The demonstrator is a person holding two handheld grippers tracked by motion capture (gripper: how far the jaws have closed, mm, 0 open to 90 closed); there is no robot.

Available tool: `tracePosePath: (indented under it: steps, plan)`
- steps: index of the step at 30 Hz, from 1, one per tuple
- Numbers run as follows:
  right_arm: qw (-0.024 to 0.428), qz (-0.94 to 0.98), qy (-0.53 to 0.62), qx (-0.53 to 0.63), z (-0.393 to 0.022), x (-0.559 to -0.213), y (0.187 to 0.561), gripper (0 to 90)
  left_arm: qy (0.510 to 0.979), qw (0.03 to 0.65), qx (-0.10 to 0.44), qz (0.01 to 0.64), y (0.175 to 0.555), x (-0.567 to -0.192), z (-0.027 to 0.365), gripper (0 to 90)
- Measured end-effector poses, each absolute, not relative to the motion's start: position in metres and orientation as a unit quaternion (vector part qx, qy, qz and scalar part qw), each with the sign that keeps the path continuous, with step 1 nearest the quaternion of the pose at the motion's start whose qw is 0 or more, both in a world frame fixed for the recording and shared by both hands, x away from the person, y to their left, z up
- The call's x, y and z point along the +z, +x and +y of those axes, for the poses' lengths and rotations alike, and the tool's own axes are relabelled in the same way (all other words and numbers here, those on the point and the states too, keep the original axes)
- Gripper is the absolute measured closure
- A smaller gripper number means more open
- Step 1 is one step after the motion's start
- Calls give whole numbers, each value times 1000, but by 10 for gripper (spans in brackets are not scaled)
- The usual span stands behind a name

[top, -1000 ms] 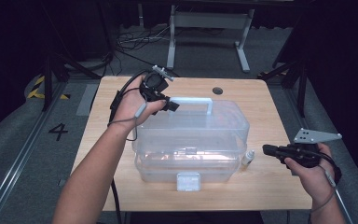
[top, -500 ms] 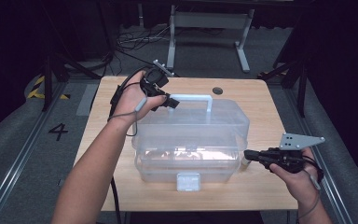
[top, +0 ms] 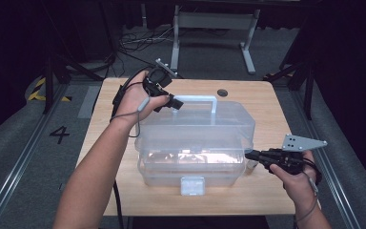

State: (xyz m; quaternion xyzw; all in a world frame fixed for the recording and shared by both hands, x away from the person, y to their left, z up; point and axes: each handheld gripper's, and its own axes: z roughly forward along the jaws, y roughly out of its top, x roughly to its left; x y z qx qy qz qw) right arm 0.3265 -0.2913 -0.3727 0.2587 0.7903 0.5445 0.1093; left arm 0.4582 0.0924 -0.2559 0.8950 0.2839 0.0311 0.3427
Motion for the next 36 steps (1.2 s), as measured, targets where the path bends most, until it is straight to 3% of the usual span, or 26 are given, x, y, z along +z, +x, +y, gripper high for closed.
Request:
tracePosePath:
  steps: [4,16,36]
  plan:
    - [115,788,261,546,-291,-373,327,900,894,344,38,285,457,-256,92,726]
    - [130,792,253,539,-287,-373,329,900,867,412,110,257,438,-247,103,439]
    - [135,782,245,557,-282,-364,342,900,825,479,156,257,369,-225,166,436]
